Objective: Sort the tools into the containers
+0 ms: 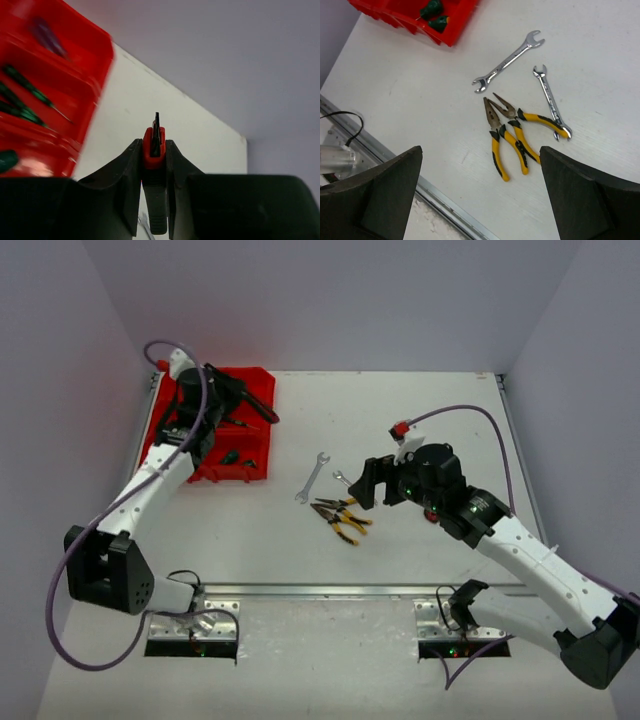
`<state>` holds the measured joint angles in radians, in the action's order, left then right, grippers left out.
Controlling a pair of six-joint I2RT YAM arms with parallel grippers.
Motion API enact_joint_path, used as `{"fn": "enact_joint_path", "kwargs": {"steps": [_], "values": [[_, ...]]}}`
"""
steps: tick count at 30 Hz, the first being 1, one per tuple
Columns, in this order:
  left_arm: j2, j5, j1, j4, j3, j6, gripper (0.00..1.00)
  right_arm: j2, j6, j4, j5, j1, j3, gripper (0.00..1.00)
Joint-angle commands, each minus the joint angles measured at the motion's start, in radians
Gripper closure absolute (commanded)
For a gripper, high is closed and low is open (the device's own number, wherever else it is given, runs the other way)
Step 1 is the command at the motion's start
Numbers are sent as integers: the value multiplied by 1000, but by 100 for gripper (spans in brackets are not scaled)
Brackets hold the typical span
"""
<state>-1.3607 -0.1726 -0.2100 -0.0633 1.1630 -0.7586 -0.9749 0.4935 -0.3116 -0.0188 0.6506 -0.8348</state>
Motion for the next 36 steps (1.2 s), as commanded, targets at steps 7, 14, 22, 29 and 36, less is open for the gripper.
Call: {"fn": "enact_joint_path", "kwargs": {"steps": [7, 14, 22, 29, 36], "values": [[-569, -260, 347, -140, 662, 56, 100, 141, -39, -49, 6, -6, 155, 1], [-757, -345, 399, 29, 821, 188, 98, 195, -61, -82, 16, -5, 166, 1], [-948, -216, 429, 144, 956, 262, 93, 202, -50, -116, 99, -6, 164, 1], [-1033, -93, 442, 104, 983, 223, 43, 111, -58, -109, 200, -7, 166, 1], [-892, -64, 443, 35, 902, 109, 18, -3, -9, -104, 128, -166, 145, 1]]}}
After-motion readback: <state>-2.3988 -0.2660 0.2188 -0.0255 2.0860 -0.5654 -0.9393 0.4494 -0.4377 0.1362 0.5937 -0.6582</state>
